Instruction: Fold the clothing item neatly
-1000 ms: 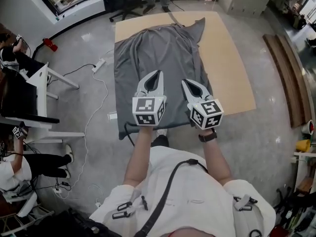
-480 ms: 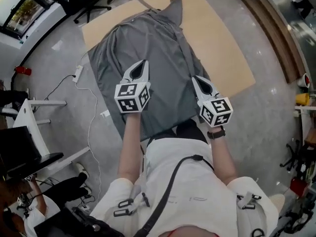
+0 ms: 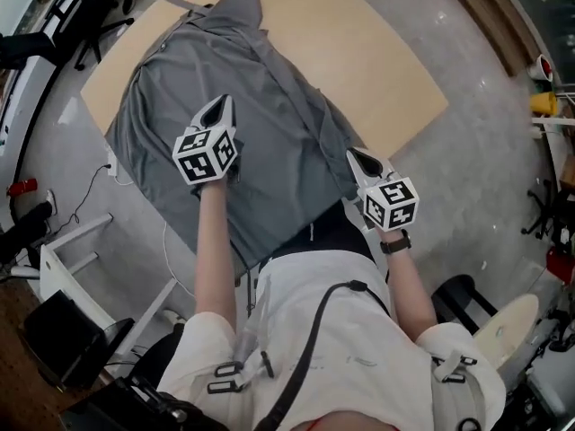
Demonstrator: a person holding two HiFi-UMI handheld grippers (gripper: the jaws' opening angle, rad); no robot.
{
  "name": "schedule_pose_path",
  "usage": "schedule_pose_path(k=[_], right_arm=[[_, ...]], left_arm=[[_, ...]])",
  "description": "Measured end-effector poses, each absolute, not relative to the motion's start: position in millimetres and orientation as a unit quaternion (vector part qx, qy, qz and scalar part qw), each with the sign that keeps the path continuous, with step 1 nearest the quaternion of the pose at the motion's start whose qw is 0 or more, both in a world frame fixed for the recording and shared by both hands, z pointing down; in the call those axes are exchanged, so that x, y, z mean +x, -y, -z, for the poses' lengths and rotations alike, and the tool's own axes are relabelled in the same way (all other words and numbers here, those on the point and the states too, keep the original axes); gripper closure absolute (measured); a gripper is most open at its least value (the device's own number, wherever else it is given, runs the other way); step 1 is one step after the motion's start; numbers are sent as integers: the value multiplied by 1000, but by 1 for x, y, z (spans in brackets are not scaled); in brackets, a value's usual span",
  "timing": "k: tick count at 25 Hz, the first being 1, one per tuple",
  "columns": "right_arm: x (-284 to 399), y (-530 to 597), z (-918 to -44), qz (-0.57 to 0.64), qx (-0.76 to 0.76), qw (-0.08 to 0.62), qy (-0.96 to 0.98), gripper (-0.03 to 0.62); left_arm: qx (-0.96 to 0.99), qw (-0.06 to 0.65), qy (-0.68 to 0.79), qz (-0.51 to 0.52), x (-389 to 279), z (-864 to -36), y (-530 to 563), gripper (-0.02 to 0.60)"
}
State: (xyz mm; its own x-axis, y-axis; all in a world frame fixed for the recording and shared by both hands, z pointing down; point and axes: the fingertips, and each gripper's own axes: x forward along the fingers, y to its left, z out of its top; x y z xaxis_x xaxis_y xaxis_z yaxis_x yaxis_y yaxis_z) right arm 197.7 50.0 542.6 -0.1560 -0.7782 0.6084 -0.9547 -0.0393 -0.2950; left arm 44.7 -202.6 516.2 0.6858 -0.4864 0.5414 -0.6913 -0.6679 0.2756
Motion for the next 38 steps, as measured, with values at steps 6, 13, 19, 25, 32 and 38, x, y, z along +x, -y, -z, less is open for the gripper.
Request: schedule_pose_path(k=[6, 13, 19, 25, 32, 38], right_arm=[[179, -56, -600, -397, 593, 161, 682, 535], [171, -41, -629, -425, 563, 172, 687, 444], [164, -41, -640, -448, 537, 186, 691, 401], [147, -40, -653, -461, 503, 224, 696, 415], [143, -52, -659, -478, 494, 234, 687, 589], [134, -65, -622, -465, 470, 196, 724, 591]], left_arm=[[885, 267, 303, -231, 101, -555, 254, 574], [867, 247, 316, -295, 136, -601, 351, 453], [847, 272, 326, -320, 178, -630, 417, 414], [797, 303, 361, -377, 180, -681, 452, 422], [790, 300, 383, -373, 162, -687, 447, 575], [812, 330, 377, -300, 128, -638, 445, 577]])
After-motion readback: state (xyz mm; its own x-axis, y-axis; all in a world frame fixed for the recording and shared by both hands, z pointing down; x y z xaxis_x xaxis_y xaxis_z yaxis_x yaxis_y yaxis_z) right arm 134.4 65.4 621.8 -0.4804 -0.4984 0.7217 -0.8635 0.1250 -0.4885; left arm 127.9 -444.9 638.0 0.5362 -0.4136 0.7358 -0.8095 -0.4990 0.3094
